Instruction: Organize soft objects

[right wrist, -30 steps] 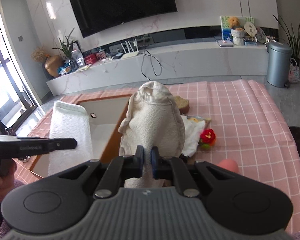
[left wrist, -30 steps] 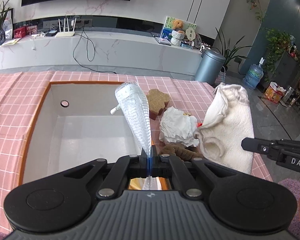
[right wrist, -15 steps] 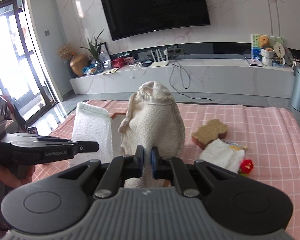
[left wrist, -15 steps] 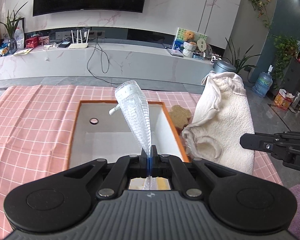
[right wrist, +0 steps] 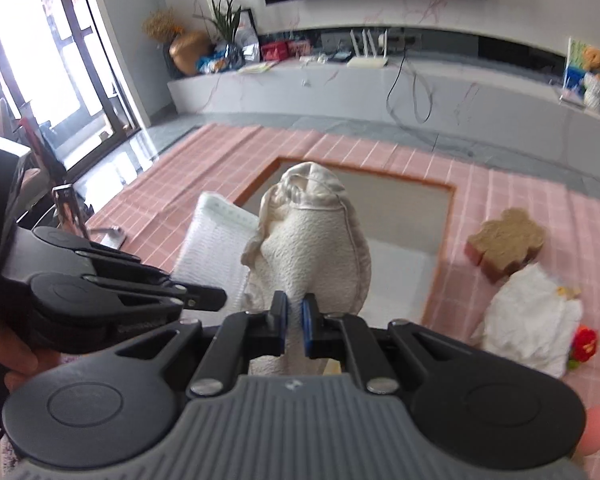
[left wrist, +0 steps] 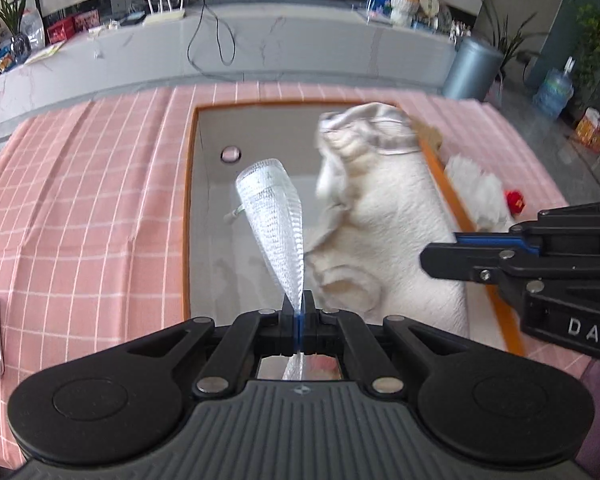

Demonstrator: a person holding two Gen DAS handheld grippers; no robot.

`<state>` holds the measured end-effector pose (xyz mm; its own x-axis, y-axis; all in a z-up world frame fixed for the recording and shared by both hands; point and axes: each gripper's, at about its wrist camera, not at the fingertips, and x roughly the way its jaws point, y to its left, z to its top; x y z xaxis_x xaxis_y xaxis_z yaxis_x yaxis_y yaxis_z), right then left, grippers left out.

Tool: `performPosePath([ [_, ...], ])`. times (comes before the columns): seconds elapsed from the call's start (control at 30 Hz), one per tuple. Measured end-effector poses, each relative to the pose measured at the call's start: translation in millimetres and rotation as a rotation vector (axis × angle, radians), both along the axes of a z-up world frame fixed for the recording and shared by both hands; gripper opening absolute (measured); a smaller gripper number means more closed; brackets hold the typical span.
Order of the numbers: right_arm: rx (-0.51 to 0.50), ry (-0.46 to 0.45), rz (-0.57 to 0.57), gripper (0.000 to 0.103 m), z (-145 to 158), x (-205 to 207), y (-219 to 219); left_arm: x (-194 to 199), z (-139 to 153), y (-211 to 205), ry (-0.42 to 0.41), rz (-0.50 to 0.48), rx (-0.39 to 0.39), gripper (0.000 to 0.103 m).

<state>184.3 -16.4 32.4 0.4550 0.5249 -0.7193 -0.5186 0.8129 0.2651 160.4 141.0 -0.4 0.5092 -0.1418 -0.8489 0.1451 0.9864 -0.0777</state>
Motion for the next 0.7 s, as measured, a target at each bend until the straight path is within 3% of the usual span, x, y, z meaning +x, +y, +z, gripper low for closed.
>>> performPosePath([
  [0.1,-0.018,0.043,0.027,0.005,-15,-2,16,-3,-10,0,0.040,-0.015,0.051,0.000],
  [0.43,0.030,0.159,0.041,0.006,-43,6,28,-3,-22,4,0.075,0.000,0.068,0.006],
  [0.57,0.030,0.149,0.036,0.006,-41,8,27,0,-19,7,0.061,0.013,0.047,0.023],
  [0.63,0.032,0.139,0.029,0.006,-38,9,24,0,-14,9,0.044,0.030,0.034,0.042],
  [0.7,0.035,0.122,0.021,0.006,-34,9,22,0,-8,13,0.020,0.048,0.000,0.051],
])
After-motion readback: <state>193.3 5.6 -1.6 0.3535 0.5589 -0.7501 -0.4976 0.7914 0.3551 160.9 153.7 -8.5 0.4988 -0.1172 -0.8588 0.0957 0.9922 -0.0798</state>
